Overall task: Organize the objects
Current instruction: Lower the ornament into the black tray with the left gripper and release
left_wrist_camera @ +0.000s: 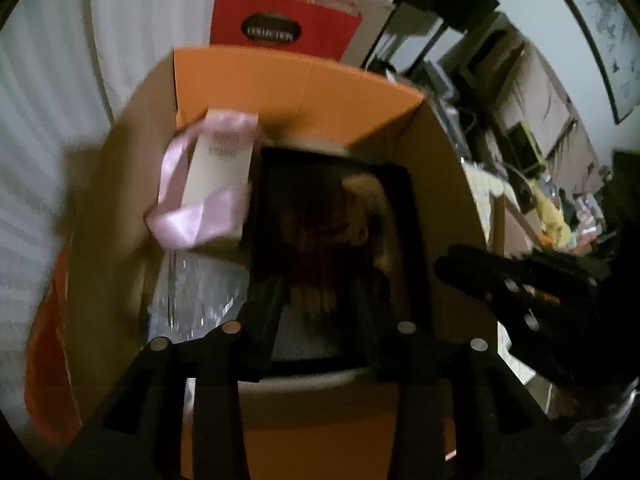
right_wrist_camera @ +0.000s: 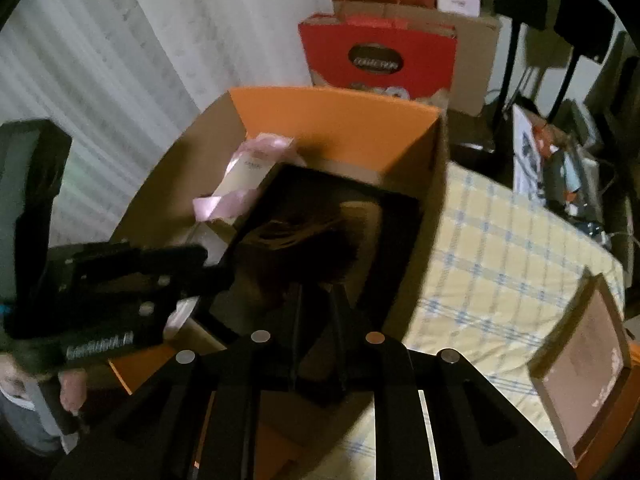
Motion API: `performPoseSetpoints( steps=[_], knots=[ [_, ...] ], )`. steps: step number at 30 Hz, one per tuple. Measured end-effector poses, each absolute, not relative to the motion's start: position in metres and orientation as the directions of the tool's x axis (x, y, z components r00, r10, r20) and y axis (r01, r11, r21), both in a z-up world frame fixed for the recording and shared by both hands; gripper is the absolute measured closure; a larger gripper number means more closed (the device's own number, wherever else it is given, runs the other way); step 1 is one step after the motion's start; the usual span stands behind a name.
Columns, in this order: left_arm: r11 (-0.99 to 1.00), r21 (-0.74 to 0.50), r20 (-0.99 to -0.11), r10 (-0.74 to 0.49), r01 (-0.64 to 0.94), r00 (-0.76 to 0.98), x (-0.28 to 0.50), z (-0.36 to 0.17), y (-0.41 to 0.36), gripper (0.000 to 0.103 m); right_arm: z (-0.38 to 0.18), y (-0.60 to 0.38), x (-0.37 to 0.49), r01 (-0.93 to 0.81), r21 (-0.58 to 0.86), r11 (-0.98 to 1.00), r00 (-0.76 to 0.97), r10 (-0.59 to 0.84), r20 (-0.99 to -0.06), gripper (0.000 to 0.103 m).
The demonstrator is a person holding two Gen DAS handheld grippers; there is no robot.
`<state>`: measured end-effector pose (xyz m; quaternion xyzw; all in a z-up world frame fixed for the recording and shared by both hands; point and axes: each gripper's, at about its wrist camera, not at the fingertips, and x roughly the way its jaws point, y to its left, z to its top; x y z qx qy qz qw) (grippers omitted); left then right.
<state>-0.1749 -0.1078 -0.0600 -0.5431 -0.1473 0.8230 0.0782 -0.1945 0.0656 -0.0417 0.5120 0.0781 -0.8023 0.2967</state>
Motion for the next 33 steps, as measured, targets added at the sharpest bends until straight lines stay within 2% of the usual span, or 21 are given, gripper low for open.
performPoseSetpoints(
  steps=[5,13,18,22,28,33],
  knots=[
    [-0.955,-0.296,-0.876,0.269,0.006,-0.401,-0.194,-0.062,-0.095,0.070,-0.029,0.084,-0.186,0.543,0.169,-0.822,-0.341,-0.401,-0.850,0.085],
    [-0.973,-0.229,-0.924,0.225,-0.023,-0.310,-0.208,-0.092,-0.067,0.075,-0.021,0.113,-0.172,0.527,0.152,-0.836,-0.379,-0.391,-0.839,0.085],
    [-0.963,-0.269,-0.911,0.256,-0.005,-0.325,-0.202,-0.089,-0.071,0.075,-0.017,0.130,-0.165,0.513,0.152,-0.845,-0.397,-0.391,-0.831,0.082],
    [-0.960,-0.279,-0.892,0.262,-0.008,-0.369,-0.192,-0.069,-0.072,0.063,-0.018,0.140,-0.160,0.500,0.147,-0.854,-0.407,-0.381,-0.830,0.081],
    [-0.959,-0.283,-0.865,0.269,-0.032,-0.423,-0.180,-0.045,-0.068,0.045,-0.019,0.156,-0.154,0.471,0.153,-0.869,-0.421,-0.374,-0.826,0.074],
    [-0.973,-0.226,-0.882,0.221,-0.038,-0.415,-0.184,-0.047,-0.061,0.047,-0.019,0.164,-0.147,0.464,0.157,-0.872,-0.426,-0.375,-0.823,0.074]
  ],
)
